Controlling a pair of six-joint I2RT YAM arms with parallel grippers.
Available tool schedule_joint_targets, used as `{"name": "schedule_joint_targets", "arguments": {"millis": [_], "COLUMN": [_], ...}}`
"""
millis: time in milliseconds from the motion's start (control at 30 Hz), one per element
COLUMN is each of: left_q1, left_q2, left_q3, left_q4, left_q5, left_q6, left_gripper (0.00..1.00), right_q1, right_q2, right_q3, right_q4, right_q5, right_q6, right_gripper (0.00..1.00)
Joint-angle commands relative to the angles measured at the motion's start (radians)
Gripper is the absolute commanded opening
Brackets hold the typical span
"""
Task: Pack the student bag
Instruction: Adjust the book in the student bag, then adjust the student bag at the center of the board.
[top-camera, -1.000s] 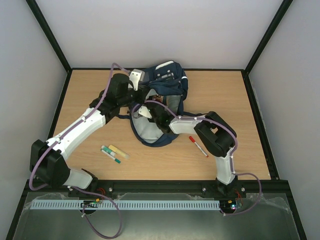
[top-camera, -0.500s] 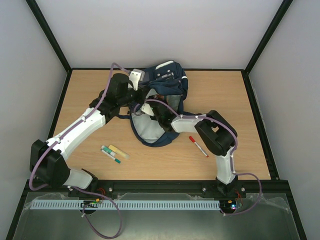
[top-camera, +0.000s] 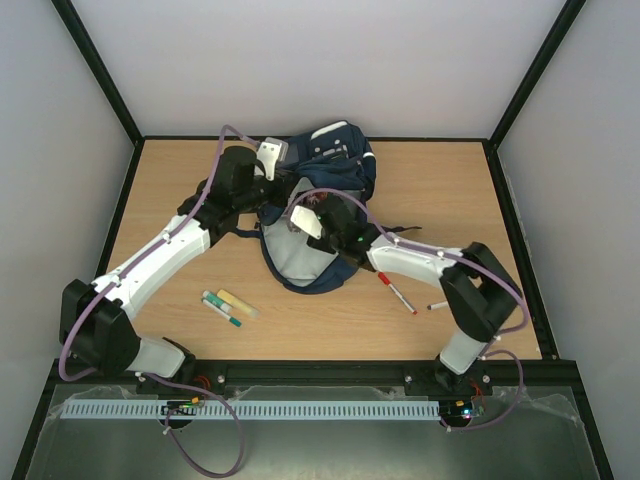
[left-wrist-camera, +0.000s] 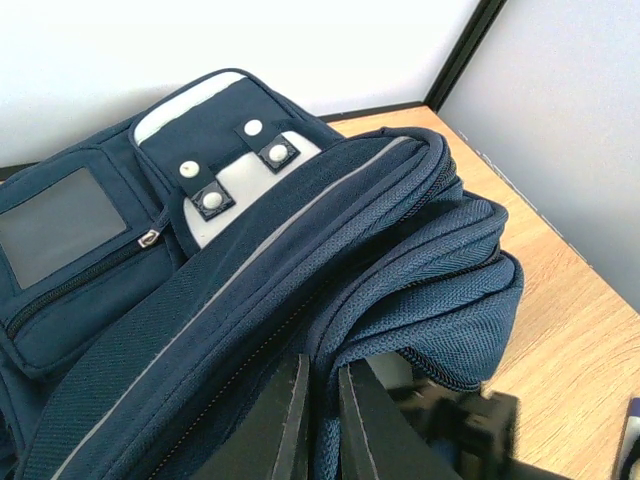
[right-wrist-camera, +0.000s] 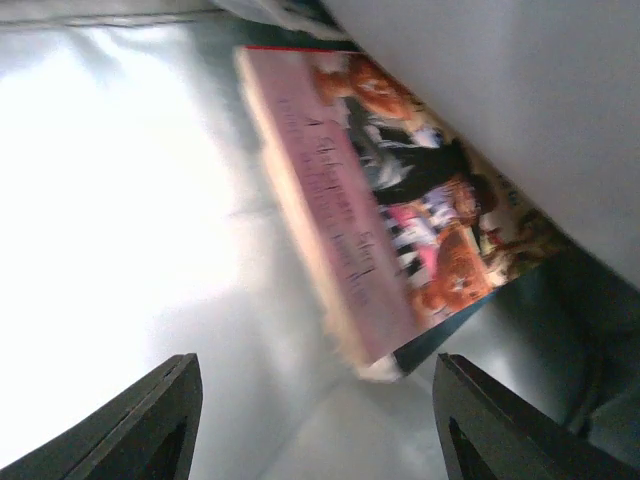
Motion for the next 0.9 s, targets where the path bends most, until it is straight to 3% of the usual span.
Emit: {"name": "schedule_joint_targets", "arguments": {"millis": [0, 233, 367, 667, 867], "left_q1": [0.015, 0.024, -0.005, -0.256, -0.323], "left_q2": [-0.031, 0.014, 0.072, 0.247, 0.287], "left_q3": [0.033, 0.055, 0.087, 0.201, 0.13], "left_q4": [0.083, 0.052, 0.005, -0.158, -0.154], "left_q5": [-0.013, 0.011, -0.011, -0.17, -0.203], "left_q6": [-0.014, 0.01, 0.044, 0.142, 0.086], "left_gripper": [0.02, 0.04, 0.04, 0.04, 0.05], "right_q1": [0.018, -0.013, -0.104, -0.291, -0.377], "right_q2": [-0.16, -0.444, -0.572, -0.804, -0.929], "right_q3": [-0.044, -0.091, -0.143, -0.276, -0.32], "right_q4": [-0.277, -0.491, -0.548, -0.592, -0.605], "right_q5": [-0.195, -0.281, -0.311, -0.316, -0.248], "right_q6": [0.126, 0.192, 0.235, 0.333, 0.384], "right_gripper": [0.64, 0.64, 0.64, 0.65, 0.65]}}
